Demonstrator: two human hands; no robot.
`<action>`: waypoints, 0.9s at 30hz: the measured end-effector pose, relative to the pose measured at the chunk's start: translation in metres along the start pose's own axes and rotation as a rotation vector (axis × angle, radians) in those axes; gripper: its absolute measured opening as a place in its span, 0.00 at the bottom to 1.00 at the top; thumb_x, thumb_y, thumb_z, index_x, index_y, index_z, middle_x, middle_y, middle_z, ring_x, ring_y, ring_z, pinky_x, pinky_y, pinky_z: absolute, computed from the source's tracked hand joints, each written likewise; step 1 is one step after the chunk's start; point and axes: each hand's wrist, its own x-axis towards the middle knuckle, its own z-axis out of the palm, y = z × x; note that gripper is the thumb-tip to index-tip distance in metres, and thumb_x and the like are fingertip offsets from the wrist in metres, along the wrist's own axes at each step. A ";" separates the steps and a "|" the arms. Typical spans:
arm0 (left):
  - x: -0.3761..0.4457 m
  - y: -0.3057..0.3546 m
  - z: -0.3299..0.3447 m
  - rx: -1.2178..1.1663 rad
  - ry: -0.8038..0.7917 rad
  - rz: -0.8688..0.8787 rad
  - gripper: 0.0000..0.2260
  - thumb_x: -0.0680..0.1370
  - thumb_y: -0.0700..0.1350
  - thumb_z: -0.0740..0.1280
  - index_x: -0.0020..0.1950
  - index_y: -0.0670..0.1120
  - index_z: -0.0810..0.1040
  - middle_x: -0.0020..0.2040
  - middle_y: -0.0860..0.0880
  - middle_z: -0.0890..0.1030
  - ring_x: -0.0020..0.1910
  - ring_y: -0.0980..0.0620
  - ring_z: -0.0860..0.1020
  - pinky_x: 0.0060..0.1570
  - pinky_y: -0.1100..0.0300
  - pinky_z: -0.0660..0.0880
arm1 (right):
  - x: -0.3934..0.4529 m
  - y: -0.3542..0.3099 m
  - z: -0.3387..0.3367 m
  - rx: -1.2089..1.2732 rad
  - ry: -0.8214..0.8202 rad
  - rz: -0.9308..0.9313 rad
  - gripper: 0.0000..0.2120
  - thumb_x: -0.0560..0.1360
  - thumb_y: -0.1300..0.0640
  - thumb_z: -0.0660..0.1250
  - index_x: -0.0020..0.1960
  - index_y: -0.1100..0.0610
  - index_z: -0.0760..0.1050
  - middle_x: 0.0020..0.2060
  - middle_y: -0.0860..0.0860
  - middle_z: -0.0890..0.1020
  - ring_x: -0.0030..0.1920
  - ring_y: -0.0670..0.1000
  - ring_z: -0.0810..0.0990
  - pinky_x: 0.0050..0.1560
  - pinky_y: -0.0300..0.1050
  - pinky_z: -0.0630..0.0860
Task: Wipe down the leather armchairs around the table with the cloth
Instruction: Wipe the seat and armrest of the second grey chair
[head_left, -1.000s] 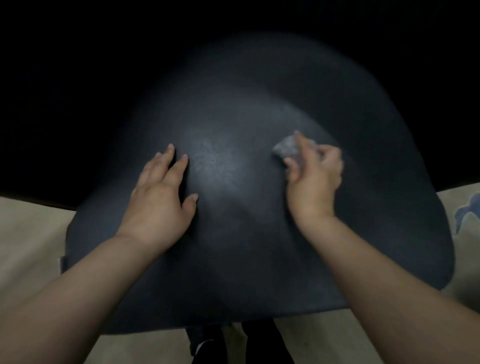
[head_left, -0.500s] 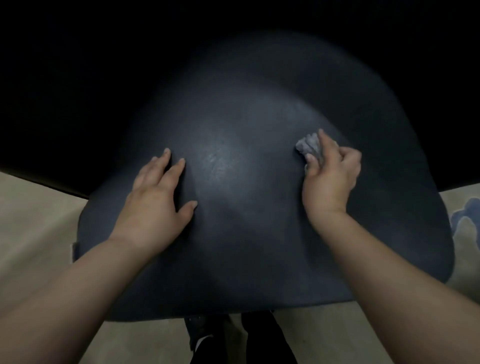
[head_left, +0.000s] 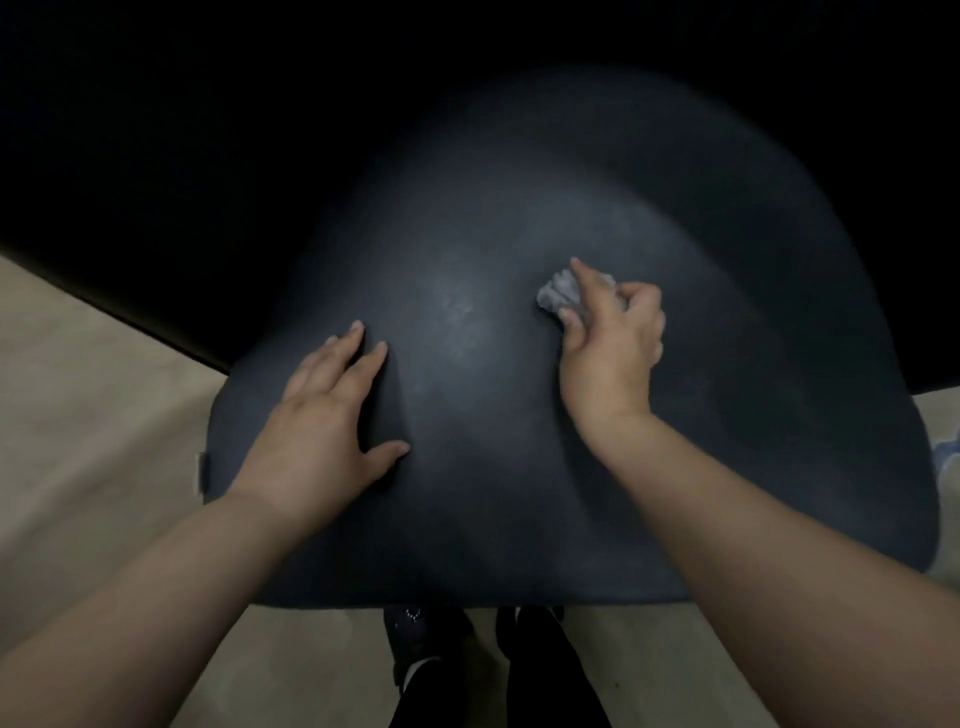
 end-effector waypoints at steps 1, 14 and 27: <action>-0.001 -0.002 0.001 -0.001 0.007 -0.011 0.43 0.68 0.54 0.75 0.78 0.51 0.57 0.79 0.52 0.51 0.77 0.50 0.49 0.71 0.63 0.42 | -0.007 -0.010 0.006 -0.013 -0.004 -0.003 0.24 0.75 0.58 0.66 0.68 0.43 0.70 0.59 0.57 0.68 0.56 0.59 0.68 0.59 0.54 0.65; -0.023 -0.021 0.010 0.019 0.059 -0.148 0.48 0.65 0.62 0.75 0.78 0.52 0.55 0.79 0.50 0.51 0.77 0.48 0.50 0.74 0.54 0.48 | 0.007 -0.070 0.041 0.021 -0.138 -0.206 0.21 0.76 0.56 0.64 0.68 0.43 0.70 0.60 0.54 0.69 0.57 0.57 0.67 0.57 0.47 0.61; -0.030 -0.002 -0.025 0.000 -0.021 -0.191 0.41 0.70 0.56 0.74 0.77 0.49 0.57 0.78 0.49 0.55 0.76 0.47 0.54 0.73 0.57 0.50 | -0.032 -0.012 -0.032 -0.077 -0.377 -0.245 0.19 0.74 0.60 0.67 0.62 0.46 0.77 0.53 0.58 0.72 0.52 0.63 0.72 0.54 0.54 0.72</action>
